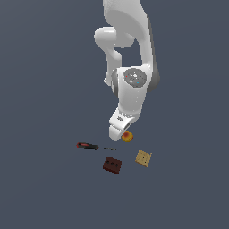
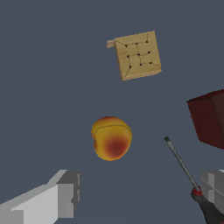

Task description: Pick up a designated object from a clutter of objects.

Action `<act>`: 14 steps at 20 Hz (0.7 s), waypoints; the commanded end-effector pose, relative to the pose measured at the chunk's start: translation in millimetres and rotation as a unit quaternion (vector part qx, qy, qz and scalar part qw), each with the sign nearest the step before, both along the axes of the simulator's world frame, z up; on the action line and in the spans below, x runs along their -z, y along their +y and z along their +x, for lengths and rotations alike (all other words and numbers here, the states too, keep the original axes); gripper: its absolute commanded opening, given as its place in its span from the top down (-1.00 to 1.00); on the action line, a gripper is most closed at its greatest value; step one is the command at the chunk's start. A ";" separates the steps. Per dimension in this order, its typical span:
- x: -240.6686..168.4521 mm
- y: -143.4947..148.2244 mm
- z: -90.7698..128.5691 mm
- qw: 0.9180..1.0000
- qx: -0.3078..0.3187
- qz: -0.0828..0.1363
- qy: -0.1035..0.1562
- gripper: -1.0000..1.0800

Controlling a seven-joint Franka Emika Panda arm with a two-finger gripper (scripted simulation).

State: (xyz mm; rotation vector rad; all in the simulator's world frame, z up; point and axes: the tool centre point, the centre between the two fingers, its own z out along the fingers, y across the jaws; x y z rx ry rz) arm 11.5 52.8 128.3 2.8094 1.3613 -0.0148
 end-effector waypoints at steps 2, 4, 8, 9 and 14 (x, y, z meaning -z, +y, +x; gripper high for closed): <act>17.3 6.7 -3.4 0.999 -0.043 0.004 0.000 -0.92; 25.0 9.7 -5.3 0.998 -0.062 0.006 0.001 -0.92; 36.5 14.4 -8.4 0.996 -0.091 0.009 0.001 -0.92; 38.5 15.2 -9.0 0.995 -0.096 0.009 0.001 -0.92; 44.0 17.6 -10.6 0.994 -0.110 0.011 0.001 -0.92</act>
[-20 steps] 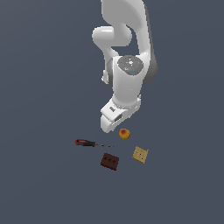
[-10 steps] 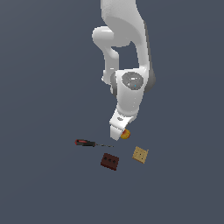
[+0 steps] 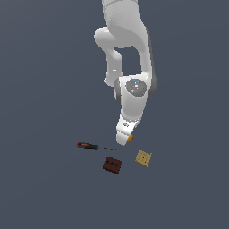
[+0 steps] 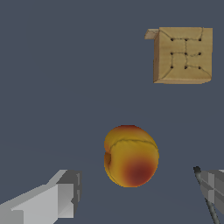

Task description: Pick up a designated object from a clutter of objects.

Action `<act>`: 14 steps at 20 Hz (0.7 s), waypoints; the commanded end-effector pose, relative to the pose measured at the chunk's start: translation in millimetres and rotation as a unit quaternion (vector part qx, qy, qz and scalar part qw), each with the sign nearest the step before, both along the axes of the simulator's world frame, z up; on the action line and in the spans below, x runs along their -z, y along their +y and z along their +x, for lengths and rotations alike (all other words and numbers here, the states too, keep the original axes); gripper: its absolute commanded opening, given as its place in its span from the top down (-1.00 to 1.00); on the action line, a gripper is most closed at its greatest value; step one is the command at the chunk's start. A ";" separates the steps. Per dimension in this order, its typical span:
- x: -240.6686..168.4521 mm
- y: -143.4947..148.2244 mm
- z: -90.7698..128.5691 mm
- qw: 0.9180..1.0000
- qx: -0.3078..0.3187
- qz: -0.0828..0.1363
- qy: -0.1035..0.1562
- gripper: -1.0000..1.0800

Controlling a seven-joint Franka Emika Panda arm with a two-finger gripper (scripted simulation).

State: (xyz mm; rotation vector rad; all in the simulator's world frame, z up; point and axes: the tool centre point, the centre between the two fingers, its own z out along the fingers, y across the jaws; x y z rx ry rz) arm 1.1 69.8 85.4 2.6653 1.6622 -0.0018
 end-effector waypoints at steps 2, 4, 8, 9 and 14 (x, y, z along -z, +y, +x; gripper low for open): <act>0.6 0.3 -0.2 1.000 -0.002 0.000 0.000 -0.92; 2.0 0.2 -0.2 1.000 -0.002 0.000 0.000 -0.92; 12.6 0.4 -0.7 1.000 -0.002 0.000 0.000 -0.92; 16.9 0.2 -0.8 1.000 -0.002 0.000 0.000 -0.92; 41.1 0.6 -1.4 1.000 -0.004 0.001 0.000 -0.92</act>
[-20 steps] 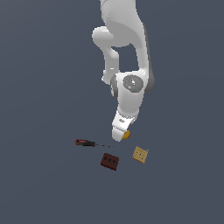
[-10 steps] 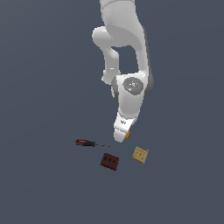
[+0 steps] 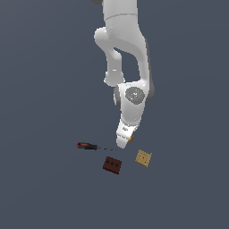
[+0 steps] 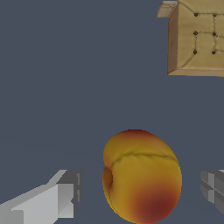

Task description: Pick up a designated object from a clutter of objects.

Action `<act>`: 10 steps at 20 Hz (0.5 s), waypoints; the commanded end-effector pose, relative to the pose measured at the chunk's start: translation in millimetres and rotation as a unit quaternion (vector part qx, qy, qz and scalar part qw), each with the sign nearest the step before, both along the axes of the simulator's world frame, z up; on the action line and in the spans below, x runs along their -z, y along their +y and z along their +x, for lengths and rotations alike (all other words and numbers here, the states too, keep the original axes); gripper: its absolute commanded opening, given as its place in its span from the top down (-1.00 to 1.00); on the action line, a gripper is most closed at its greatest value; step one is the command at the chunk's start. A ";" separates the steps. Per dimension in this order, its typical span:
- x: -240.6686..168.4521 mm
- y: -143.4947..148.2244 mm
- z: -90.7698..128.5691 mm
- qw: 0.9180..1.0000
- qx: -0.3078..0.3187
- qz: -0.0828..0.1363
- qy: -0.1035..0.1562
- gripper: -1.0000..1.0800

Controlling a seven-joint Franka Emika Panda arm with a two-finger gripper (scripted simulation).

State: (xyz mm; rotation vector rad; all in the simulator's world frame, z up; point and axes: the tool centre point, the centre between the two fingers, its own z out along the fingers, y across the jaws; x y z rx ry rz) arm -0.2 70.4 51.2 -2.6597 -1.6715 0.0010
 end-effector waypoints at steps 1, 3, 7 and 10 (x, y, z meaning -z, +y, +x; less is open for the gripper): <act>10.2 0.0 0.0 1.000 0.000 0.000 0.000 -0.92; 14.8 0.1 0.3 1.000 -0.001 0.000 0.000 -0.92; 17.3 0.1 0.6 1.000 -0.001 0.000 0.000 1.00; 17.3 0.1 0.6 1.000 -0.001 0.000 0.000 1.00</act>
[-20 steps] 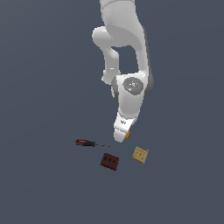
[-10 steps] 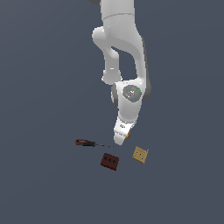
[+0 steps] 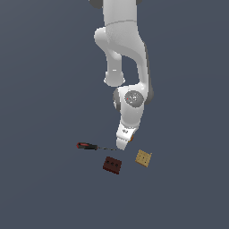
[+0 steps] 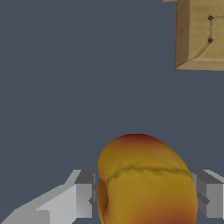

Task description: Pick up a designated object from a clutter of objects.

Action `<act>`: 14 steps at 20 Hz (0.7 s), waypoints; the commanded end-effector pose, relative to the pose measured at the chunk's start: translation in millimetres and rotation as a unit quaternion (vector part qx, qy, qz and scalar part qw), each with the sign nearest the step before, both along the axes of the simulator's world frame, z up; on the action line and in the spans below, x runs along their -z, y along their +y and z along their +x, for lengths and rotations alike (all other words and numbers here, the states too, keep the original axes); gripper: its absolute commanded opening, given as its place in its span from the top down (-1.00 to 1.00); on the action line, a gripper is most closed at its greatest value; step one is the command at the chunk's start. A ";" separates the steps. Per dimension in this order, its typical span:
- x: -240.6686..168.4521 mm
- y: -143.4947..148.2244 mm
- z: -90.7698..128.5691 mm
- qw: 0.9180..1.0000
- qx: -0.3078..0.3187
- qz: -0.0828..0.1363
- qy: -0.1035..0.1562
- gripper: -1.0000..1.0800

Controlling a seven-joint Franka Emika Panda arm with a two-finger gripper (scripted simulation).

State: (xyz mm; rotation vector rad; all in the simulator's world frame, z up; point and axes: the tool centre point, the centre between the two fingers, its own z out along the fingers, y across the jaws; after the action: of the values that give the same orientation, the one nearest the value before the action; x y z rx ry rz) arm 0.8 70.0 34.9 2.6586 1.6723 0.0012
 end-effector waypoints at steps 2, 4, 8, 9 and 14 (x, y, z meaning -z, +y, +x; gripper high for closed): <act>0.9 0.4 -0.4 1.000 0.000 0.000 0.001 1.00; 0.9 0.4 -0.4 1.000 0.000 0.000 0.001 1.00; -0.2 0.1 0.1 1.000 0.000 0.000 0.000 1.00; -1.0 0.4 0.0 1.000 0.000 0.000 0.000 1.00; -12.8 5.5 -1.0 1.000 0.000 0.000 0.000 1.00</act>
State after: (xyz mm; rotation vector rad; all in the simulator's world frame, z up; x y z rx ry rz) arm -0.5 73.4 42.6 2.6595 1.6721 -0.0013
